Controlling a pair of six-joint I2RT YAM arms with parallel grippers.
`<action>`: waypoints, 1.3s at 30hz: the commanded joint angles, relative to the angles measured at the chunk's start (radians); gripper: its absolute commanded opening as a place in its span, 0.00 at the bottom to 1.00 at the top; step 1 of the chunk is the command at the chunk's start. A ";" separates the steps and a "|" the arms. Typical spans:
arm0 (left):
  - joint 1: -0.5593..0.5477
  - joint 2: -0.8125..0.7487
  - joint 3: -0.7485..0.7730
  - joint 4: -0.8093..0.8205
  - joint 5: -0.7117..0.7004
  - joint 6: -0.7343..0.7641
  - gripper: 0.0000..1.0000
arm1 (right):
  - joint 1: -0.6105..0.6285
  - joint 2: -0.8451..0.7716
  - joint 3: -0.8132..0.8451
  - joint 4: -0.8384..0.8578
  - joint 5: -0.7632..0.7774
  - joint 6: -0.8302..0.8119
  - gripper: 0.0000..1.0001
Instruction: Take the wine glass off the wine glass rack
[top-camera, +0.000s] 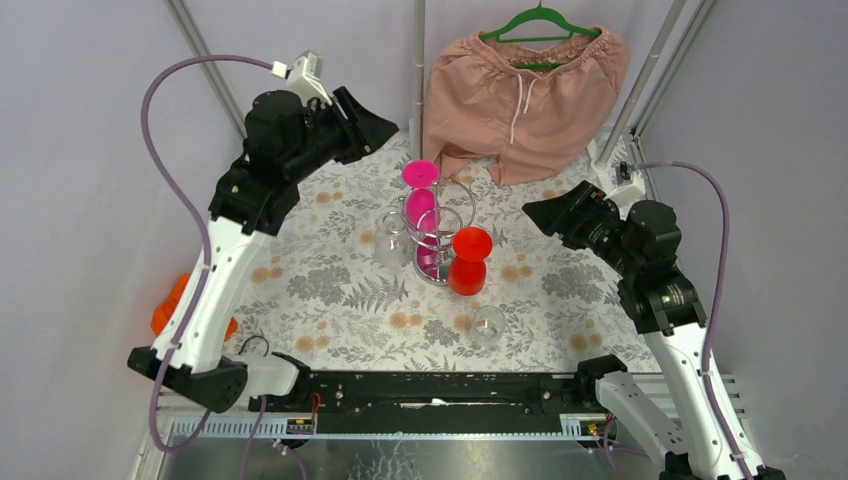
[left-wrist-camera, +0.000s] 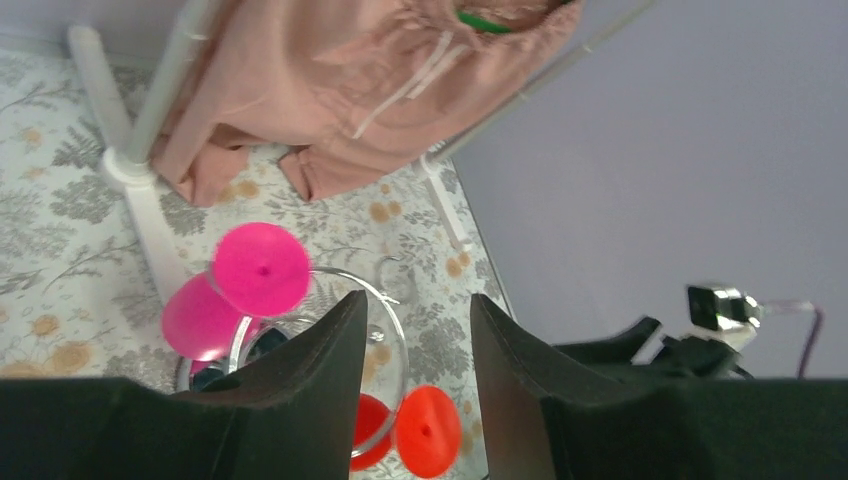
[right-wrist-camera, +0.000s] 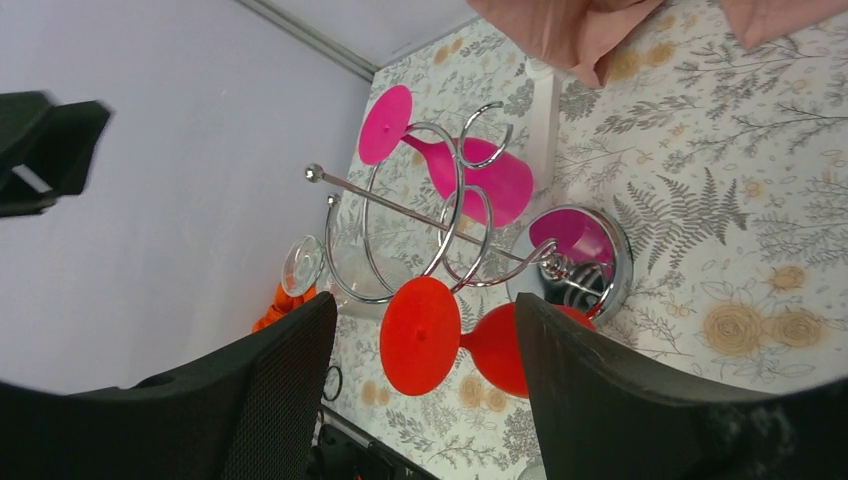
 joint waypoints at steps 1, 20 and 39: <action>0.183 0.013 -0.113 0.165 0.329 -0.111 0.48 | 0.000 0.039 -0.002 0.102 -0.099 0.001 0.73; 0.310 -0.117 -0.461 0.296 0.421 -0.134 0.47 | 0.000 0.086 -0.273 0.382 -0.313 0.151 0.65; 0.323 -0.112 -0.506 0.306 0.433 -0.125 0.46 | 0.024 0.203 -0.287 0.475 -0.439 0.190 0.52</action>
